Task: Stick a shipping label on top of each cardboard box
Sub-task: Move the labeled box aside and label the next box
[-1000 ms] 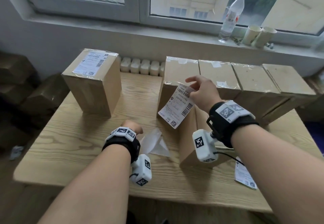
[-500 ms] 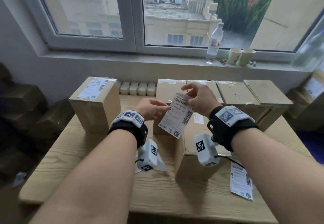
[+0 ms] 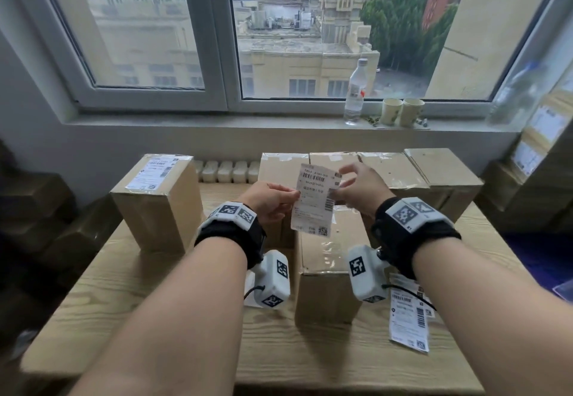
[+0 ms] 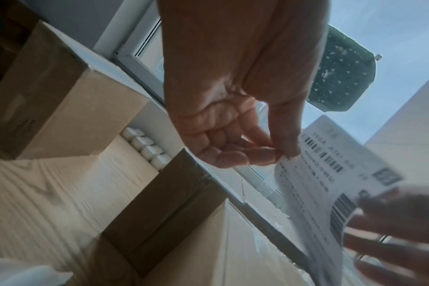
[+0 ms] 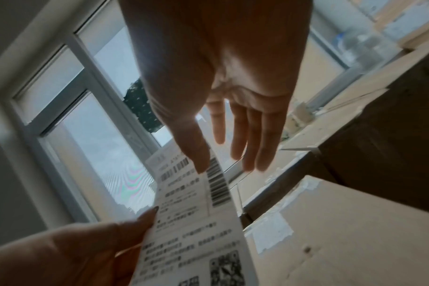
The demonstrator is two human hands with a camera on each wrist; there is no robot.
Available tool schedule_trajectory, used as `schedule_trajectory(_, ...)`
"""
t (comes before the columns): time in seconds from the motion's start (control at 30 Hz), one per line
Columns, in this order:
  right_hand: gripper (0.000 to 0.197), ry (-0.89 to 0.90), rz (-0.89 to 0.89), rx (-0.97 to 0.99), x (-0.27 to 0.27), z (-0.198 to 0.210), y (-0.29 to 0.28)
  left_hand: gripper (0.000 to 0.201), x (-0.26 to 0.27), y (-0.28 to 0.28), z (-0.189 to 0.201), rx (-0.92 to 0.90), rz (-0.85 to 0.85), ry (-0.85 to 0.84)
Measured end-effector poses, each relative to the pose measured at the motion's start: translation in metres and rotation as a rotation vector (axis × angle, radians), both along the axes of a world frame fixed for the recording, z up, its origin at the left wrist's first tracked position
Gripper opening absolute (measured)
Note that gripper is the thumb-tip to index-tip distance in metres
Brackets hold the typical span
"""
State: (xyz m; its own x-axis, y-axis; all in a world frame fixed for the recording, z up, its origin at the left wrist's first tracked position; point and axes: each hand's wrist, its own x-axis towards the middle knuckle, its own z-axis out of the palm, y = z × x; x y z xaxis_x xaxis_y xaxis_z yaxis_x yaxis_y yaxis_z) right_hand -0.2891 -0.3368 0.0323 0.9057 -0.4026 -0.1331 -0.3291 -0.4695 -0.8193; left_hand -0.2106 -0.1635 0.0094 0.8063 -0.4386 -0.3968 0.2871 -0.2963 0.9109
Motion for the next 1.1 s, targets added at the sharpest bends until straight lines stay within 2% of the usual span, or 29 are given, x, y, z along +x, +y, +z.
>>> schedule_trajectory(0.1,0.037,0.117,0.002,0.219,-0.013,-0.002,-0.010,0.013,-0.006,-0.007,-0.001,-0.050,0.014,0.083)
schedule_trajectory(0.27,0.025,0.056,-0.110,0.328,-0.024,-0.009,-0.023,0.011,-0.015,-0.016,-0.007,-0.015,-0.019,0.128)
schedule_trajectory(0.4,0.017,0.121,-0.098,0.166,-0.027,-0.024,-0.030,0.007,-0.020,-0.022,-0.015,0.002,-0.037,0.156)
schedule_trajectory(0.53,0.020,0.173,-0.049,0.259,-0.032,-0.035,-0.030,0.011,-0.024,-0.024,-0.023,0.029,-0.034,0.167)
schedule_trajectory(0.63,0.020,0.169,-0.049,0.249,-0.032,-0.039,-0.031,0.016,-0.025,-0.025,-0.030,0.071,-0.014,0.158)
schedule_trajectory(0.8,0.018,0.175,-0.054,0.179,-0.032,-0.045,-0.030,0.013,-0.028,-0.030,-0.037,0.226,-0.013,0.000)
schedule_trajectory(0.87,0.018,0.176,-0.065,0.137,-0.030,-0.050,-0.029,0.024,-0.030,-0.032,-0.040,0.270,-0.007,-0.069)
schedule_trajectory(0.97,0.019,0.184,-0.083,0.120,-0.028,-0.054,-0.028,0.037,-0.031,-0.034,-0.041,0.292,0.025,-0.097)
schedule_trajectory(1.1,0.021,0.190,-0.096,0.113,-0.027,-0.056,-0.028,0.032,-0.031,-0.036,-0.042,0.295,0.029,-0.119)
